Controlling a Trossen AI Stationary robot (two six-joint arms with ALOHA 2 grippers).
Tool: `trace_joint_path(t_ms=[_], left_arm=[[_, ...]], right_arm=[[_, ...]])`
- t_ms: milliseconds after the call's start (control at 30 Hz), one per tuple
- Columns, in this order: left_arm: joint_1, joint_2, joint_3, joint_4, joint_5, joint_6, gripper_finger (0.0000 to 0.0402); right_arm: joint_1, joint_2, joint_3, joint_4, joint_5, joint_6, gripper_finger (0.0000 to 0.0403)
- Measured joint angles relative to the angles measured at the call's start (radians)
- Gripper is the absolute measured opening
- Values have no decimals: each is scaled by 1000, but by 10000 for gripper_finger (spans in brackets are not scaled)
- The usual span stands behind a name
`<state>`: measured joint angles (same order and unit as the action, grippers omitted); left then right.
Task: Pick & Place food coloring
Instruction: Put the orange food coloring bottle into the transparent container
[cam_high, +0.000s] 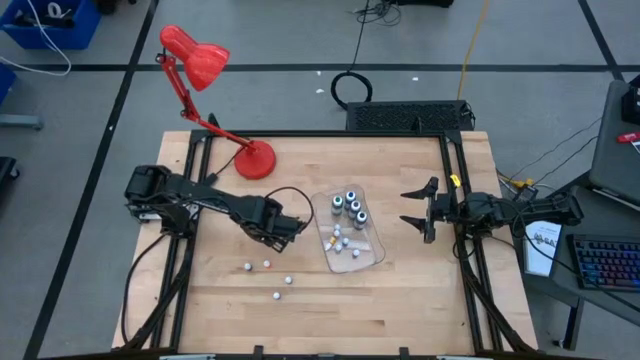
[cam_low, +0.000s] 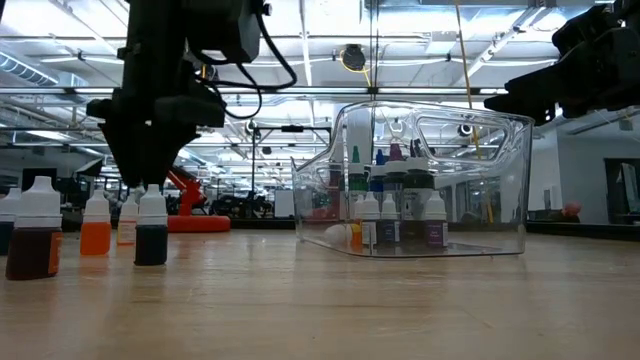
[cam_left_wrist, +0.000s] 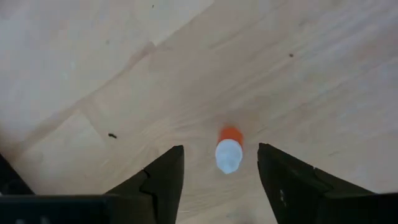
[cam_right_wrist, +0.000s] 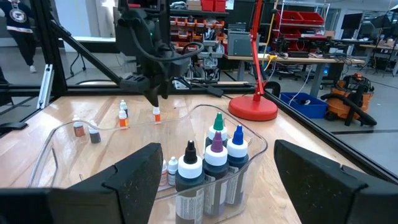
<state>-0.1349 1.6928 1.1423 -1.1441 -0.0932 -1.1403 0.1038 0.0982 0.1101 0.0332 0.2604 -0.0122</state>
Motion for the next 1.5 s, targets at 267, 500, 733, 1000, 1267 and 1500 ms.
trace_joint_path(t_ms=[267,500,733,1000,1267,1500], left_arm=[[0,0,-35,82,33,-11,204],[0,1,-88,133,66,-27,188],[0,1,-128,175,83,-42,187],[0,1,-131,178,74,-29,186],[0,1,-130,177,67,-6,186],[0,1,-130,177,67,-1,177]], right_arm=[[0,0,0,0,0,0,295],[0,0,0,0,0,0,295],[0,0,0,0,0,0,295],[0,0,0,0,0,0,295],[0,0,0,0,0,0,295],[0,0,0,0,0,0,295]])
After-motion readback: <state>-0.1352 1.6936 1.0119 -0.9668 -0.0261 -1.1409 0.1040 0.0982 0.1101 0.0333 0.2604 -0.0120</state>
